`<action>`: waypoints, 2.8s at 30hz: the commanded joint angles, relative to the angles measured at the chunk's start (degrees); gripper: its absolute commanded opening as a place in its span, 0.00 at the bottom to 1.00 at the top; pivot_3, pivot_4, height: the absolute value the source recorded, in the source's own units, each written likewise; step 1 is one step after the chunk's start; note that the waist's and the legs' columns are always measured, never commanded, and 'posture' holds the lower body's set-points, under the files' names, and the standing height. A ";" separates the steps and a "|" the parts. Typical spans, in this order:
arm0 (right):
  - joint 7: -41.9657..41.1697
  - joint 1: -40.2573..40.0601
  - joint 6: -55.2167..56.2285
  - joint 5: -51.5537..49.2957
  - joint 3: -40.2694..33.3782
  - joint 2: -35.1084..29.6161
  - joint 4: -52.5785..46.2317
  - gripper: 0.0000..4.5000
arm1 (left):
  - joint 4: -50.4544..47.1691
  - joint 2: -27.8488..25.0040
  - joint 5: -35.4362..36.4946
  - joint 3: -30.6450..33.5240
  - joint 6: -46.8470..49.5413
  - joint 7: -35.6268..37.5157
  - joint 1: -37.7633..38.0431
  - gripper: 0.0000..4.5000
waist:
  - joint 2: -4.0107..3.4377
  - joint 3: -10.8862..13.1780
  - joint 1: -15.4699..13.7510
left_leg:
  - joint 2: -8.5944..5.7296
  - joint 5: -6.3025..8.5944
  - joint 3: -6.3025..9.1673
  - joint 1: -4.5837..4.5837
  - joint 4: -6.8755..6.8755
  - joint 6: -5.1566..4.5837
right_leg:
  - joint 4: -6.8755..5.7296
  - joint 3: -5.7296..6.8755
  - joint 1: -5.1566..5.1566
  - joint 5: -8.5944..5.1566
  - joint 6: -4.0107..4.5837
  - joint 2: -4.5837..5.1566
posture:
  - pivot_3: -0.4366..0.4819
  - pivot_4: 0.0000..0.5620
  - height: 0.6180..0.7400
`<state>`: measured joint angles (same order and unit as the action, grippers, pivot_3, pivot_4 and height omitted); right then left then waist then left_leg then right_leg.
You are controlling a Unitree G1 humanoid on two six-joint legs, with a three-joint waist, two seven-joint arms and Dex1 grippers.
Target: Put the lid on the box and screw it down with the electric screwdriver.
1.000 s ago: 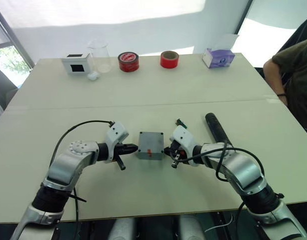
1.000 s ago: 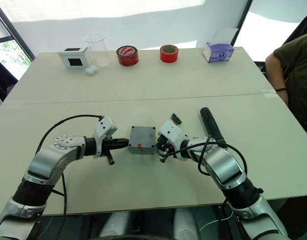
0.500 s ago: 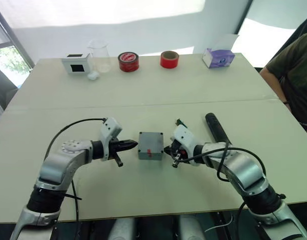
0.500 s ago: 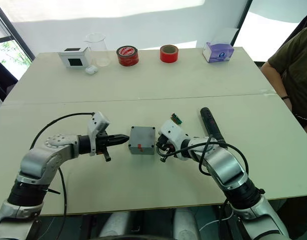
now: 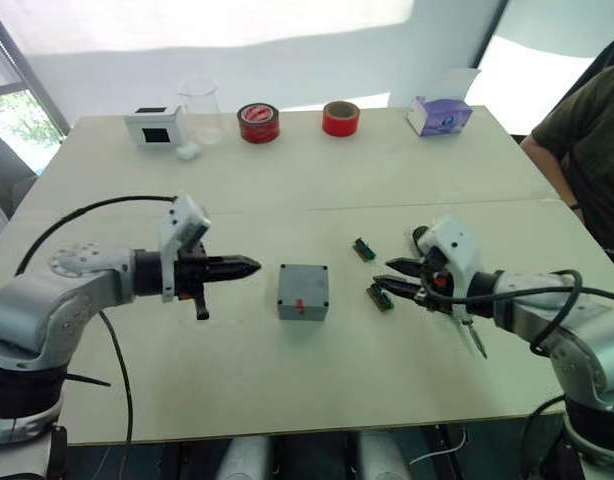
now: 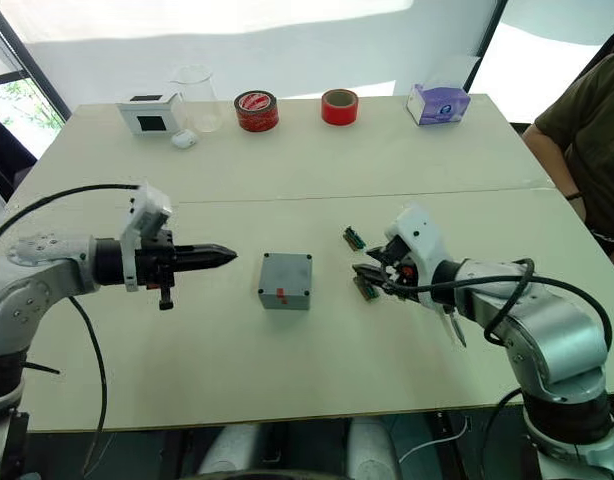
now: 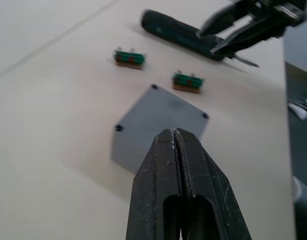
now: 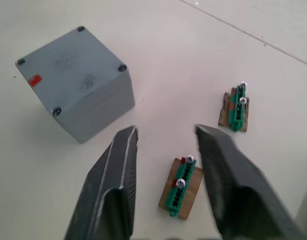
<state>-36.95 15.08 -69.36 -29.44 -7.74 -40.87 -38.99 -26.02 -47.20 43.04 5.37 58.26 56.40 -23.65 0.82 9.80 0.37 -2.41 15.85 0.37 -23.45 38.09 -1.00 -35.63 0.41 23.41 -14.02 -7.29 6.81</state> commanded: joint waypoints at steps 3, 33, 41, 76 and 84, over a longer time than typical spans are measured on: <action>3.45 -4.38 3.27 1.10 0.84 0.69 -0.94 0.91 | -3.51 -1.93 -1.02 -6.32 -4.00 4.31 -3.54 0.00 | -0.02 0.01 0.25 | 0.00 0.00 -0.02 0.00 -0.01 0.00 | 0.06 -0.01 -0.02 -0.07 0.14 0.00 | 0.48 0.27 1.00; 11.33 -6.59 11.77 6.02 7.68 6.29 5.40 0.02 | -3.13 -3.37 -2.27 -7.63 -7.01 3.39 -1.44 0.00 | -0.04 0.04 0.19 | 0.04 -0.01 -0.03 0.00 -0.04 -0.02 | 0.15 0.00 -0.05 0.01 -0.01 -0.09 | 0.48 0.27 1.00; 11.39 -6.52 12.74 6.64 7.88 6.06 6.21 0.02 | -3.14 -3.24 -2.40 -7.80 -7.31 2.75 -0.80 0.00 | -0.04 0.03 0.21 | 0.04 -0.01 -0.03 0.01 -0.04 -0.02 | 0.15 0.00 -0.05 0.01 -0.01 -0.10 | 0.48 0.27 1.00; 7.14 -5.35 14.21 6.70 7.46 2.79 5.98 0.62 | -2.20 -2.25 -4.19 -9.06 -9.76 2.36 -0.55 0.00 | -0.04 0.03 0.19 | 0.05 -0.01 -0.03 0.01 -0.02 -0.02 | 0.14 0.00 -0.06 0.02 -0.02 -0.10 | 0.48 0.27 1.00; 8.52 -4.94 15.24 7.87 8.73 4.44 7.84 0.53 | -2.49 -1.95 -4.14 -8.82 -9.49 1.91 -0.31 0.00 | -0.04 0.03 0.19 | 0.04 -0.01 -0.04 0.01 -0.02 -0.02 | 0.13 0.01 -0.06 0.02 -0.02 -0.11 | 0.48 0.27 1.00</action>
<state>-28.85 9.10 -55.25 -22.05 1.52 -36.85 -31.07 -27.58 -49.24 38.79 -3.80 49.47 58.49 -24.23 0.78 9.84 0.56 -2.37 15.84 0.33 -23.45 38.08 -1.01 -35.50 0.41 23.35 -14.00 -7.32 6.71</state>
